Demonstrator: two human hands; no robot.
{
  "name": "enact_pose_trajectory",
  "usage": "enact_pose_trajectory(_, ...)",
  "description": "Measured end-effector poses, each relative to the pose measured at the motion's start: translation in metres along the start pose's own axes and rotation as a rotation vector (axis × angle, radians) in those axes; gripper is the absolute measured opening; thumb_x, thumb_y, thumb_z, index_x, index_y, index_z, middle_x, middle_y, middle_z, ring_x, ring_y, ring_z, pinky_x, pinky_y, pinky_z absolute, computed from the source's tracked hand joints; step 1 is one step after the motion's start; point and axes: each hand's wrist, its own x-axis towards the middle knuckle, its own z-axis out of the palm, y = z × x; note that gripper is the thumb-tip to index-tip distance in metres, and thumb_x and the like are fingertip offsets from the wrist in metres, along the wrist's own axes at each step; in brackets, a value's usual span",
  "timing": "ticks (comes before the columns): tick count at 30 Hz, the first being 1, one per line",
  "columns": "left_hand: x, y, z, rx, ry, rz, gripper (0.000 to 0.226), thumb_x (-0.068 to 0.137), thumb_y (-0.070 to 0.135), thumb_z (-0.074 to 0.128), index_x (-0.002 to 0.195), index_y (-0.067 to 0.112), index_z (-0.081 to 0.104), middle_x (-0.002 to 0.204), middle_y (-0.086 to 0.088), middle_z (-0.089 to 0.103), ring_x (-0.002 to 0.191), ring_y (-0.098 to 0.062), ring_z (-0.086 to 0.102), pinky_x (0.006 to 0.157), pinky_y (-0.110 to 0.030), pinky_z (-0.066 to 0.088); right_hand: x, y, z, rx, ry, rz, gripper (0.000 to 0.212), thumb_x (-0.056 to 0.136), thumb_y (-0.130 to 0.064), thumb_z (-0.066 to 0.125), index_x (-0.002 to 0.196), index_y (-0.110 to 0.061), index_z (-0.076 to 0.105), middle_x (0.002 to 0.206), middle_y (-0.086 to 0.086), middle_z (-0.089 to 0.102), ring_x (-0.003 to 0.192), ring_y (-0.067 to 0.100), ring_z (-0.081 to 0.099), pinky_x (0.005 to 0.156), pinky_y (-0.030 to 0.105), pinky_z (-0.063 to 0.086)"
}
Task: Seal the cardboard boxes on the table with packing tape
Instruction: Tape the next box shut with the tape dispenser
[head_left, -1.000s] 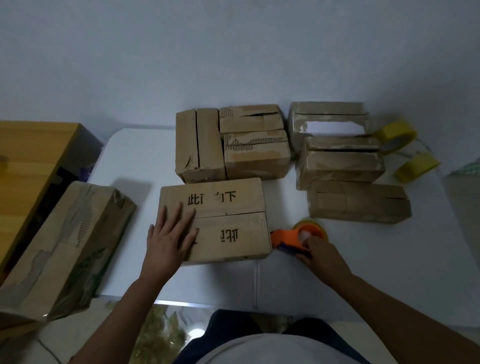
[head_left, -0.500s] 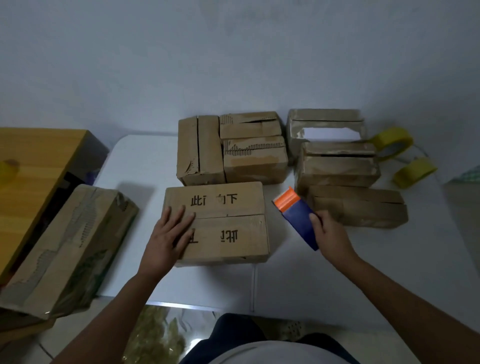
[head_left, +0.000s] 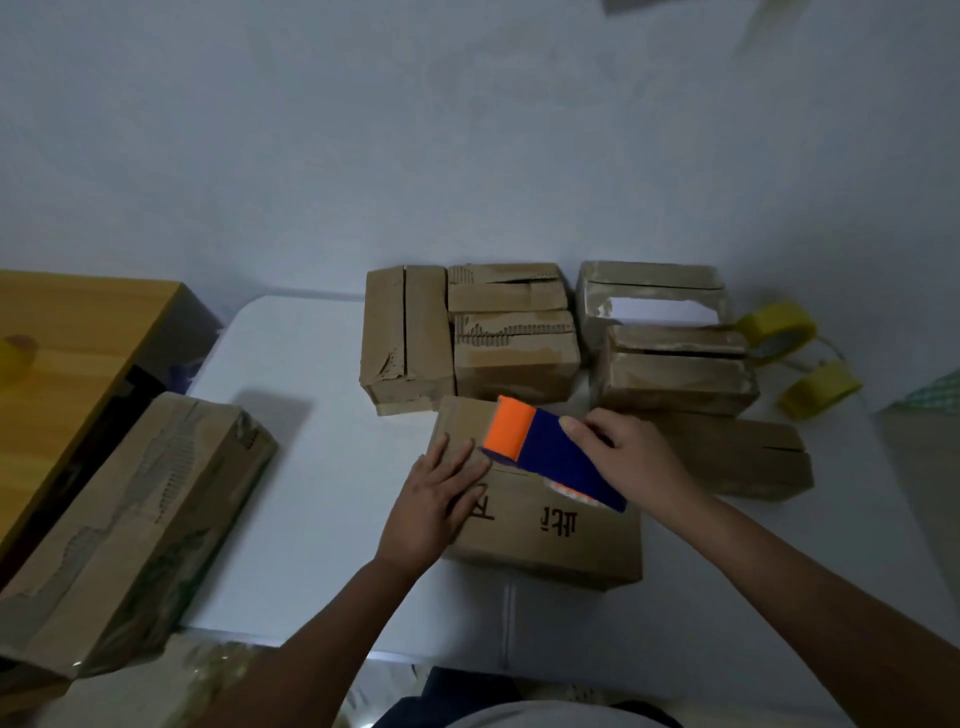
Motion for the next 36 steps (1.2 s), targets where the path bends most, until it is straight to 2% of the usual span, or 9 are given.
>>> enact_pose_trajectory(4, 0.002, 0.002, 0.004, -0.02, -0.012, 0.001, 0.04, 0.099, 0.04, 0.045, 0.13, 0.024, 0.064, 0.148, 0.004, 0.05, 0.148, -0.026, 0.025, 0.109, -0.046, 0.04, 0.004, 0.004, 0.011, -0.037, 0.018, -0.046, 0.05, 0.084, -0.067, 0.039, 0.087, -0.023, 0.063, 0.082, -0.007, 0.066, 0.076, 0.003, 0.062, 0.066, 0.02, 0.044)
enact_pose_trajectory(10, 0.002, -0.004, 0.006, -0.04, -0.087, -0.026, 0.04, 0.1, 0.041, 0.042, 0.133, 0.028, 0.06, 0.153, 0.006, 0.043, 0.15, -0.025, 0.02, 0.113, -0.049, 0.035, 0.007, 0.011, 0.02, -0.07, 0.102, -0.08, 0.041, 0.083, -0.068, 0.038, 0.079, -0.031, 0.054, 0.073, -0.01, 0.061, 0.066, -0.001, 0.059, 0.054, 0.012, 0.037)
enact_pose_trajectory(13, 0.007, -0.001, -0.006, -0.023, -0.062, -0.014, 0.033, 0.098, 0.036, 0.048, 0.128, 0.031, 0.062, 0.148, 0.008, 0.048, 0.142, -0.021, 0.039, 0.107, -0.048, 0.042, 0.004, 0.014, 0.022, -0.075, 0.114, -0.087, 0.041, 0.082, -0.071, 0.036, 0.079, -0.033, 0.052, 0.076, -0.009, 0.064, 0.067, -0.001, 0.06, 0.055, 0.015, 0.044)
enact_pose_trajectory(16, 0.02, 0.035, -0.044, -0.387, -0.036, -0.406, 0.022, 0.101, 0.031, 0.054, 0.119, 0.038, 0.064, 0.125, 0.02, 0.061, 0.117, -0.004, 0.055, 0.094, -0.026, 0.047, 0.001, 0.012, 0.023, -0.082, 0.114, -0.092, 0.05, 0.079, -0.074, 0.032, 0.084, -0.03, 0.056, 0.078, -0.008, 0.064, 0.07, 0.0, 0.061, 0.06, 0.023, 0.052)
enact_pose_trajectory(18, 0.031, 0.05, -0.06, -0.814, -0.133, -0.785, 0.024, 0.101, 0.041, 0.051, 0.113, 0.03, 0.068, 0.11, 0.011, 0.07, 0.105, -0.01, 0.061, 0.079, -0.025, 0.046, 0.0, 0.011, 0.023, -0.083, 0.114, -0.103, 0.052, 0.08, -0.074, 0.032, 0.086, -0.028, 0.057, 0.078, -0.008, 0.064, 0.071, 0.001, 0.061, 0.062, 0.025, 0.054)
enact_pose_trajectory(21, 0.039, 0.056, -0.067, -1.213, -0.223, -0.987, 0.037, 0.101, 0.041, 0.048, 0.11, 0.011, 0.067, 0.096, -0.007, 0.072, 0.089, -0.016, 0.066, 0.074, -0.027, 0.049, -0.001, 0.01, 0.024, -0.081, 0.119, -0.11, 0.058, 0.078, -0.077, 0.03, 0.086, -0.027, 0.058, 0.077, -0.007, 0.064, 0.07, 0.002, 0.061, 0.063, 0.028, 0.054)
enact_pose_trajectory(26, 0.042, 0.058, -0.077, -1.292, -0.173, -0.991, 0.027, 0.098, 0.031, 0.058, 0.107, 0.008, 0.069, 0.097, -0.01, 0.072, 0.092, -0.016, 0.067, 0.07, -0.025, 0.053, -0.002, 0.01, 0.022, -0.084, 0.121, -0.113, 0.055, 0.08, -0.073, 0.032, 0.088, -0.026, 0.058, 0.078, -0.007, 0.064, 0.07, 0.002, 0.061, 0.062, 0.026, 0.054)
enact_pose_trajectory(29, 0.04, 0.058, -0.078, -1.238, -0.202, -0.939, 0.021, 0.096, 0.026, 0.061, 0.093, 0.012, 0.076, 0.094, -0.01, 0.07, 0.089, -0.014, 0.065, 0.072, -0.024, 0.052, -0.004, 0.007, 0.021, -0.074, 0.103, -0.129, 0.049, 0.082, -0.069, 0.034, 0.088, -0.026, 0.057, 0.079, -0.008, 0.063, 0.071, 0.001, 0.061, 0.059, 0.018, 0.049)
enact_pose_trajectory(36, 0.039, 0.063, -0.076, -1.163, -0.163, -0.898, 0.029, 0.1, 0.016, 0.055, 0.084, 0.016, 0.079, 0.09, -0.01, 0.072, 0.091, -0.02, 0.06, 0.076, -0.029, 0.049, -0.004, 0.002, 0.019, -0.079, 0.094, -0.131, 0.037, 0.089, -0.062, 0.042, 0.085, -0.028, 0.056, 0.073, -0.011, 0.059, 0.067, -0.002, 0.057, 0.055, 0.012, 0.04)
